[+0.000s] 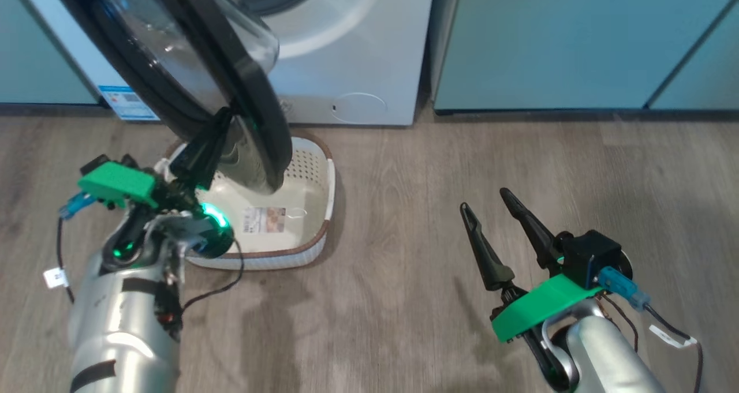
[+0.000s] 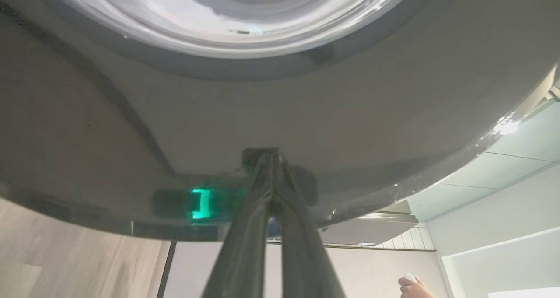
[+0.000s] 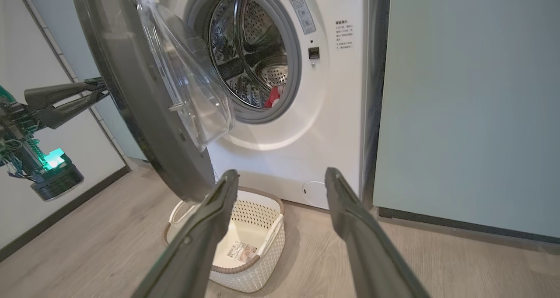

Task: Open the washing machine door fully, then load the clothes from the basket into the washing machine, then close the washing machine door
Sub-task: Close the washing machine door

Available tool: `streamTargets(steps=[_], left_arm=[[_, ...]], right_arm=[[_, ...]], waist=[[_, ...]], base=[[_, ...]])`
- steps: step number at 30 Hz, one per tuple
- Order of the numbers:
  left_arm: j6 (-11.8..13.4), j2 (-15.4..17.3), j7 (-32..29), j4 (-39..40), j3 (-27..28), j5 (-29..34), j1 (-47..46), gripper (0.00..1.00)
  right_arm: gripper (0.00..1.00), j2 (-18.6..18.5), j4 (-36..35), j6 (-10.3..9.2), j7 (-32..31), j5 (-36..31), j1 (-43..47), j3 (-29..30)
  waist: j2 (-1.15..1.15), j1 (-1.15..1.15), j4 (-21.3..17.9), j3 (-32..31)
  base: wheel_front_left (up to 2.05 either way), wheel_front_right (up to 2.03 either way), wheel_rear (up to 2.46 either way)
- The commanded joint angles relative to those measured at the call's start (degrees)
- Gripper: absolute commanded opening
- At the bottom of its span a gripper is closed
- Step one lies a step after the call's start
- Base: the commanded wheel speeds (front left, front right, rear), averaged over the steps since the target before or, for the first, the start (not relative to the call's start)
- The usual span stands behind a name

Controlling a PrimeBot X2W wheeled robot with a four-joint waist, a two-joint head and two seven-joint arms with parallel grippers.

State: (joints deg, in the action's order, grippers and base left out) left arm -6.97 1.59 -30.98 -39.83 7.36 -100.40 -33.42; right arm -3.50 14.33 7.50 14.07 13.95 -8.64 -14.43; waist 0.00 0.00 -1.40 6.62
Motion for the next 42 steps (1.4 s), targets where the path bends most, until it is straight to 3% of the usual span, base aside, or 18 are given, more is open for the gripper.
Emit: streamTargets(steps=[1, 8, 17, 22, 29, 42], left_arm=[[-0.5, 1.3, 2.4, 3.1, -1.4, -1.9, -0.9, 0.0], [-0.5, 1.3, 15.8, 4.1, -7.4, -3.9, -4.1, 0.0], [-0.5, 1.3, 26.4, 5.2, -7.6, -3.3, -9.6, 0.0], [-0.5, 1.3, 29.9, 5.9, -5.8, -1.5, -11.4, 0.0], [-0.5, 1.3, 39.8, 4.1, 1.0, 1.8, -16.2, 0.0], [-0.5, 2.7, 43.8, -1.6, 4.6, 6.4, -26.1, 0.0]], right_arm=[[1.0, 0.6, -2.2, -0.01, 0.0, -0.6, -1.5, -1.1], [1.0, 0.6, -2.9, -0.01, 0.2, -0.2, -3.0, -0.7], [1.0, 0.6, -2.6, -0.01, 0.8, 1.5, -5.0, -0.5], [1.0, 0.6, -2.5, -0.01, 0.9, 2.7, -5.6, -0.7], [1.0, 0.6, -3.7, -0.01, 0.9, 4.7, -5.4, -0.6], [1.0, 0.6, -4.3, -0.01, 0.9, 6.7, -5.2, -1.2]], waist=[[0.0, 0.0, -1.5, 1.5], [0.0, 0.0, -4.9, 5.8], [0.0, 0.0, -11.4, 10.7], [0.0, 0.0, -14.8, 12.2], [0.0, 0.0, -21.3, 14.0], [0.0, 0.0, -27.9, 15.1]], base=[[0.0, 0.0, 0.0], [0.0, 0.0, 0.0], [0.0, 0.0, 0.0], [0.0, 0.0, 0.0], [0.0, 0.0, 0.0], [0.0, 0.0, 0.0]])
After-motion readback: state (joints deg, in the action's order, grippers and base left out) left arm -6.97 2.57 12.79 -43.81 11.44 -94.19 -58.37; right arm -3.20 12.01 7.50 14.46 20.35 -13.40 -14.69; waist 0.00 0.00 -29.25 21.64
